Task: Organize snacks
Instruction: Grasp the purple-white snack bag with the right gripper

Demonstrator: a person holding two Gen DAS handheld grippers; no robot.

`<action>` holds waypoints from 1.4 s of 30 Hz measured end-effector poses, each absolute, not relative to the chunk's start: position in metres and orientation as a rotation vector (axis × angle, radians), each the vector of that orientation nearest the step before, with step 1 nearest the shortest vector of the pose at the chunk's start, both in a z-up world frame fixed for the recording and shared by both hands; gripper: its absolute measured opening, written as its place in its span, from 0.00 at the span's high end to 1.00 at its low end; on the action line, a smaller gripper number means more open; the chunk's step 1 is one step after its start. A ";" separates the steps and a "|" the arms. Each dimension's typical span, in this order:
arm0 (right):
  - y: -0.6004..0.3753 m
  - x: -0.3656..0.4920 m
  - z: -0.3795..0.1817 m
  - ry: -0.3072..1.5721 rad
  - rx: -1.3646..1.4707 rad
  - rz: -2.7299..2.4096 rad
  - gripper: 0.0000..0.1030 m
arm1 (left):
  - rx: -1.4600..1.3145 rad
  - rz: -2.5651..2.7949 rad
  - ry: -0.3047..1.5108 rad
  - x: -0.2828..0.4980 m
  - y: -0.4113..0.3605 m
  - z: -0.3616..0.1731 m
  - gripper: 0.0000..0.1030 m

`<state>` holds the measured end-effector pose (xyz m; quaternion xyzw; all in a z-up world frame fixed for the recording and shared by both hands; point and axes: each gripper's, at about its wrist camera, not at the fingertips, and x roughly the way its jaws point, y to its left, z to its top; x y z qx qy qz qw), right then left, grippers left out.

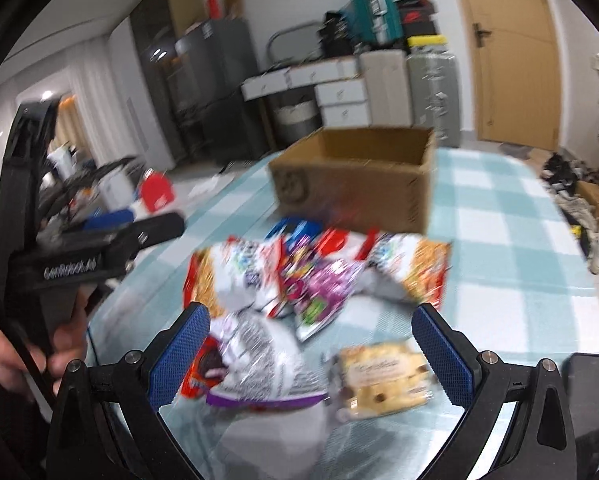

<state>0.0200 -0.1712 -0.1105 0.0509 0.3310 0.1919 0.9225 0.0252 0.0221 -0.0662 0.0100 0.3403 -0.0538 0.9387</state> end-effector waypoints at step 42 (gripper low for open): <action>-0.183 0.025 -0.153 0.792 0.299 0.606 0.59 | -0.116 -0.285 0.871 0.034 0.035 -0.119 0.01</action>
